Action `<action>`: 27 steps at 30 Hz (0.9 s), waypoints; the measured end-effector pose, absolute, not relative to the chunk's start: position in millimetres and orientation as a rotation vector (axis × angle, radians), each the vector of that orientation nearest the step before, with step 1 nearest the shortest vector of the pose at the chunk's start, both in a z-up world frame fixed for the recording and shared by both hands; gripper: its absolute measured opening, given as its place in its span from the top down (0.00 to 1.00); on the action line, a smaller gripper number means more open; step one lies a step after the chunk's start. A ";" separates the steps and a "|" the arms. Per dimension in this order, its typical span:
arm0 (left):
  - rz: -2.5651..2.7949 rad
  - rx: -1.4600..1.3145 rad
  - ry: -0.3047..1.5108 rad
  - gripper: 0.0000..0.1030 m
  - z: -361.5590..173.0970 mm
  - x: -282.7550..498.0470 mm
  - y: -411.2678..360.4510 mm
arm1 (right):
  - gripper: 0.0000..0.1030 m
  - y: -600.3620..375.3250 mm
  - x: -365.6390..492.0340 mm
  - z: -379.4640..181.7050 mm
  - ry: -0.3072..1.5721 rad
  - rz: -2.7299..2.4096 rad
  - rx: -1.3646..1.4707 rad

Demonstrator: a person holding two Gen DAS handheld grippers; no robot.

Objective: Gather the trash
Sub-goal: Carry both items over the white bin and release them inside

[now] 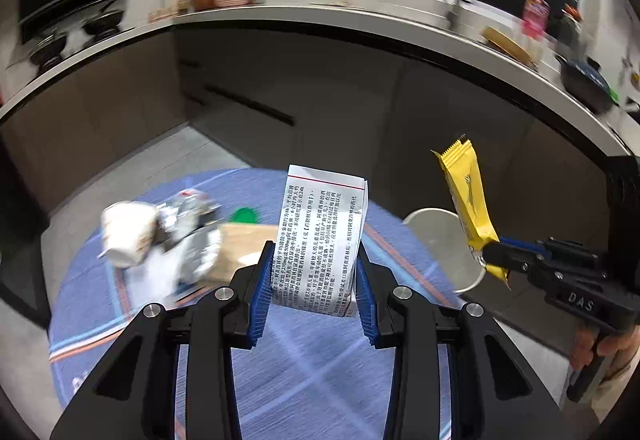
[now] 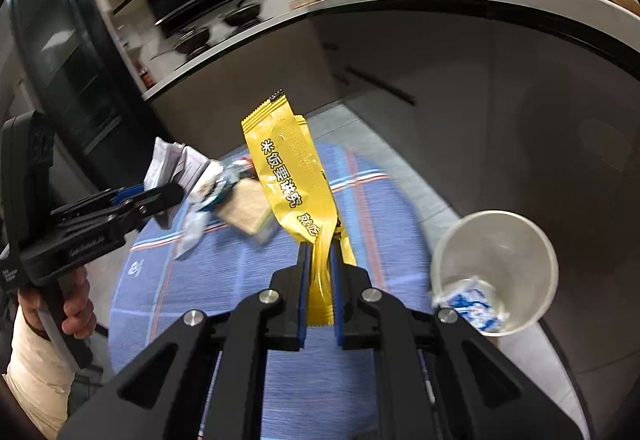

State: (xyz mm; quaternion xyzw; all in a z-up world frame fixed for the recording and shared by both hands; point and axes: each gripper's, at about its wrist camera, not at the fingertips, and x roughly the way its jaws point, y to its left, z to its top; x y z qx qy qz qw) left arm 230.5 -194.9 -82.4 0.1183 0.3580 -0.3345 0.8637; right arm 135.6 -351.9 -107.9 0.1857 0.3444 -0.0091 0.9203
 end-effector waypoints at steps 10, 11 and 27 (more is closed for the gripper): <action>-0.824 0.309 0.789 0.66 -107.9 216.9 -294.1 | 0.89 -431.1 104.1 -148.6 0.710 -0.167 0.492; -0.833 0.317 0.795 0.66 -112.0 216.2 -304.1 | 0.89 -435.9 105.4 -154.1 0.714 -0.176 0.501; -0.919 0.440 0.949 0.66 -201.6 228.7 -421.5 | 0.89 -510.7 113.3 -259.7 0.834 -0.296 0.635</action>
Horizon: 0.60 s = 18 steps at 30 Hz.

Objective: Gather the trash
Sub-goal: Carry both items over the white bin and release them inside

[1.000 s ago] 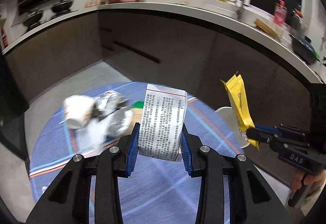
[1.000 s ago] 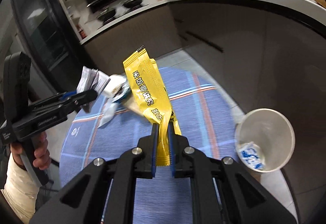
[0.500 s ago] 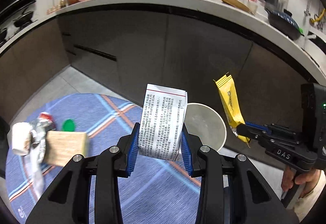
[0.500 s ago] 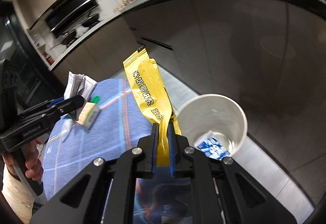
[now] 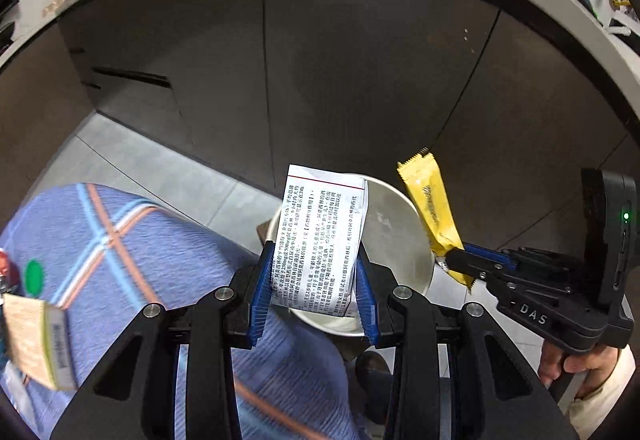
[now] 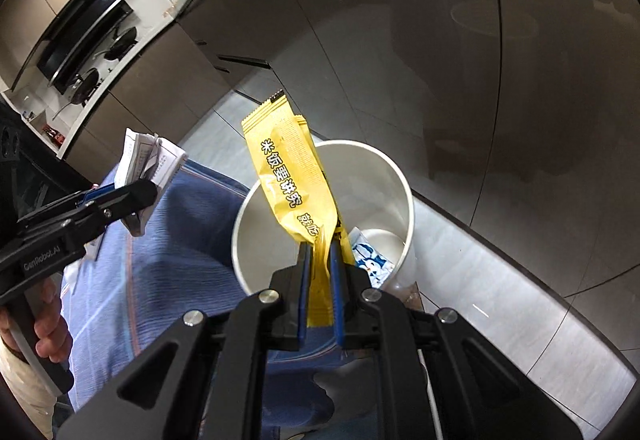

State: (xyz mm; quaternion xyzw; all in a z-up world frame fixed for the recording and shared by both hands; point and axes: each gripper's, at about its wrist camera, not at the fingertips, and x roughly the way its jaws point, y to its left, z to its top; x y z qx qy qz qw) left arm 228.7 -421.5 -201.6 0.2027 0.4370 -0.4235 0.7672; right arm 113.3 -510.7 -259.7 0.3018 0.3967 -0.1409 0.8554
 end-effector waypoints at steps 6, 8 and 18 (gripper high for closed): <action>-0.921 0.474 1.001 0.66 -229.6 238.3 -442.4 | 0.89 -528.0 125.5 -283.5 0.866 -0.291 0.639; -0.908 0.487 1.010 0.66 -235.3 241.2 -447.0 | 0.88 -530.8 129.7 -287.2 0.873 -0.291 0.636; -0.855 0.506 1.022 0.45 -253.7 252.5 -459.4 | 0.73 -531.1 143.1 -301.3 0.911 -0.275 0.548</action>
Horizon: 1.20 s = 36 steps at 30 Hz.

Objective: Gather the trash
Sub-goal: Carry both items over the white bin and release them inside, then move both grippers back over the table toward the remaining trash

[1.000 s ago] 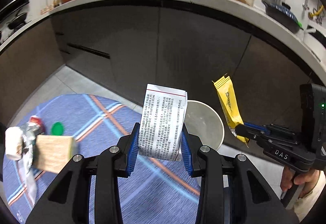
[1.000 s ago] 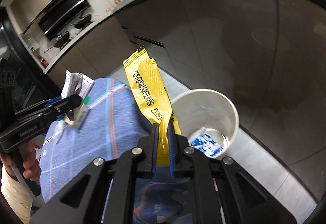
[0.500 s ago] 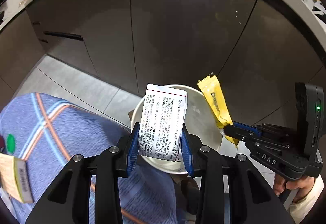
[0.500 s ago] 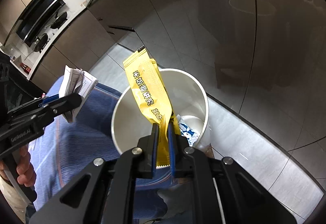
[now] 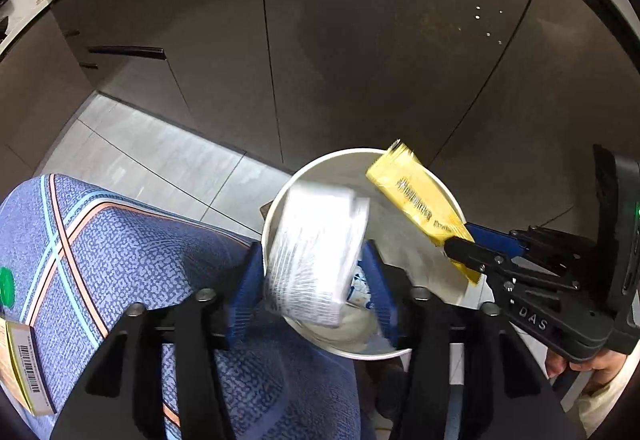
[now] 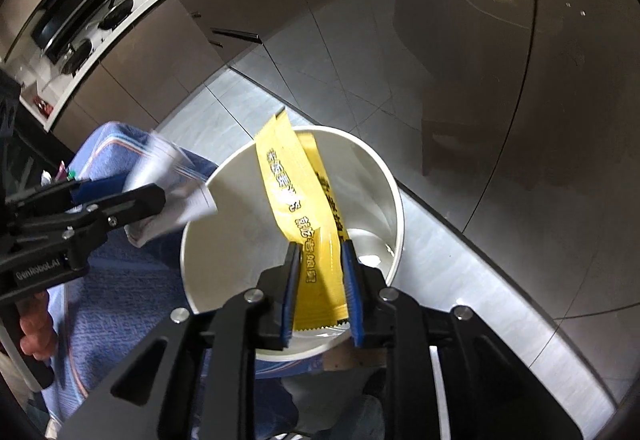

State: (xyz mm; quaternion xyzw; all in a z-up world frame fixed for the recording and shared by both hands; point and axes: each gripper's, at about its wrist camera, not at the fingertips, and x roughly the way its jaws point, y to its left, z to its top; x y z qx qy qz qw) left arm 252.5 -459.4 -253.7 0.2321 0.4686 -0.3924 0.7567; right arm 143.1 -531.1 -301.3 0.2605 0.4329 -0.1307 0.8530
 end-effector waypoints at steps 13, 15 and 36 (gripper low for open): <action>-0.812 0.473 0.952 0.13 -236.4 247.3 -444.3 | 0.30 -516.9 136.8 -298.2 0.891 -0.245 0.450; -0.794 0.470 0.938 0.10 -233.5 248.2 -442.3 | 0.21 -516.8 134.5 -297.8 0.881 -0.243 0.454; -0.734 0.379 0.890 0.08 -166.7 232.6 -385.7 | 0.03 -474.2 125.8 -227.2 0.794 -0.179 0.388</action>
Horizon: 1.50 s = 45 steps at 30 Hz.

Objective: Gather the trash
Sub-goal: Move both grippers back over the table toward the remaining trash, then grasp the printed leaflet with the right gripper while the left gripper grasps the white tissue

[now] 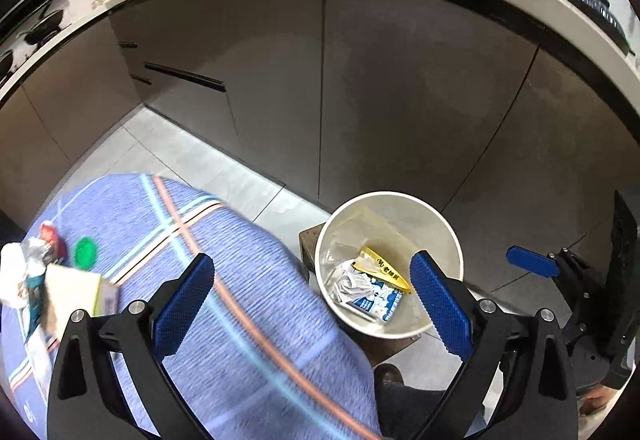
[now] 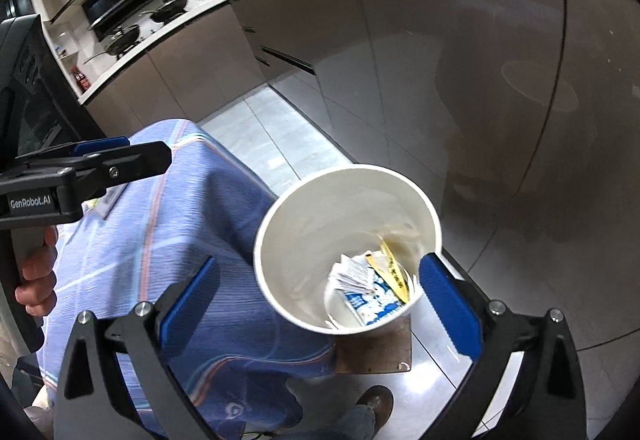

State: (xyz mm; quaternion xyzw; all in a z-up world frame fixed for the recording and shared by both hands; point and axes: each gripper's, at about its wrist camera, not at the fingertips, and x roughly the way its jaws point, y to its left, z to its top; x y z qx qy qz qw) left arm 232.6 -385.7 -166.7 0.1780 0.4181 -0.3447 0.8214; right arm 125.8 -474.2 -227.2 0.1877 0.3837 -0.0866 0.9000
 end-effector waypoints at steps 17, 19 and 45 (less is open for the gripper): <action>-0.475 0.166 0.959 0.08 -131.8 234.0 -210.8 | 0.03 -361.6 149.1 -160.0 0.785 0.033 0.224; -0.443 0.144 0.969 0.08 -134.3 236.6 -188.4 | 0.03 -343.4 159.0 -156.7 0.795 0.062 0.197; -0.358 0.030 0.948 0.13 -155.7 303.2 -18.3 | 0.03 -191.8 346.6 -190.7 0.978 0.393 -0.152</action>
